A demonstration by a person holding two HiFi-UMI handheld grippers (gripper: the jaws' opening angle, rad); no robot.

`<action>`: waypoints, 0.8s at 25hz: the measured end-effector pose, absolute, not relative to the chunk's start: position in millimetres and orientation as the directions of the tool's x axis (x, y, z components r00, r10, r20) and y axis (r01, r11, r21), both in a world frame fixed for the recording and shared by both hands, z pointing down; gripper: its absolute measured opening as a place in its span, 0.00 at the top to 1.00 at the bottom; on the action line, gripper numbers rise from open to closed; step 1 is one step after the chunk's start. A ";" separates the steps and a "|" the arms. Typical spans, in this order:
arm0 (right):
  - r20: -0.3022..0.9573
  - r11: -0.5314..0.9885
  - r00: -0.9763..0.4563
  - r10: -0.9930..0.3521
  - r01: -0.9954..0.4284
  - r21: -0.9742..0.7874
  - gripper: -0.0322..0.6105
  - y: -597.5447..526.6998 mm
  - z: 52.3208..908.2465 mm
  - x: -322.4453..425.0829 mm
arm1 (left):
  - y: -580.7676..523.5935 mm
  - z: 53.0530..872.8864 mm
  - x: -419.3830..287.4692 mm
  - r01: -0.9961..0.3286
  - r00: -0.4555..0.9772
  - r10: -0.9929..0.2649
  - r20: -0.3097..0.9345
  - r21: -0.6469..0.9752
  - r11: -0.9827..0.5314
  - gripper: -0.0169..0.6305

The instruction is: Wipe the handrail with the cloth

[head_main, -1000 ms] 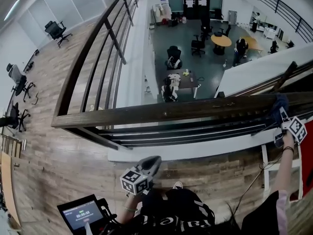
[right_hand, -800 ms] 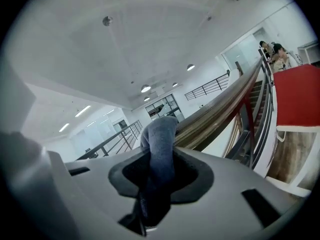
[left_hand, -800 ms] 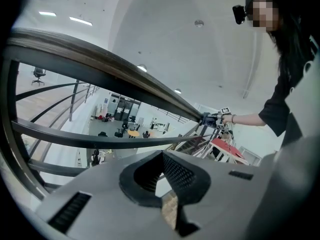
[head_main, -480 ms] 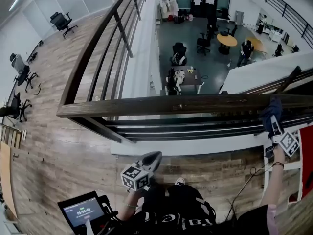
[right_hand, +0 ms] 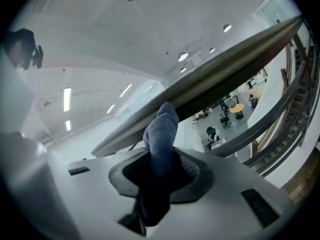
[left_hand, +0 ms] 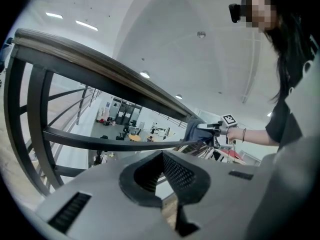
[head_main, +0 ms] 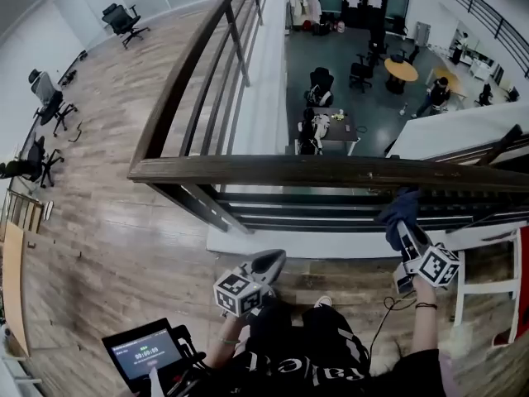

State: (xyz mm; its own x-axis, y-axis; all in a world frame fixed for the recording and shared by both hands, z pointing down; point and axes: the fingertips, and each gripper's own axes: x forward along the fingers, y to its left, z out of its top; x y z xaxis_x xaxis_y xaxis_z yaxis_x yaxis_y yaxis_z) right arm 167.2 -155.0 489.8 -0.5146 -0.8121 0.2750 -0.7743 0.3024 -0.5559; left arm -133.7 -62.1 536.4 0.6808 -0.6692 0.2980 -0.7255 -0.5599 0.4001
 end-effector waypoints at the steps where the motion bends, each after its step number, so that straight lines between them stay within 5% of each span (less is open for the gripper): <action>1: 0.284 0.322 -0.547 -0.787 -0.758 -0.567 0.81 -155.3 498.4 135.1 | -62.0 533.5 -146.1 -0.728 0.678 -0.672 0.299 0.404 -0.554 0.97; 12: 0.290 0.465 -0.807 -0.515 -0.547 -0.696 0.81 -163.7 572.8 -154.3 | -60.8 556.0 -253.5 -0.790 0.592 -0.737 0.326 0.412 -0.453 0.97; 20: 0.347 0.506 -0.865 -0.363 -0.495 -0.706 0.81 -172.7 602.0 -322.3 | -44.9 563.2 -359.3 -0.824 0.520 -0.784 0.340 0.440 -0.356 0.97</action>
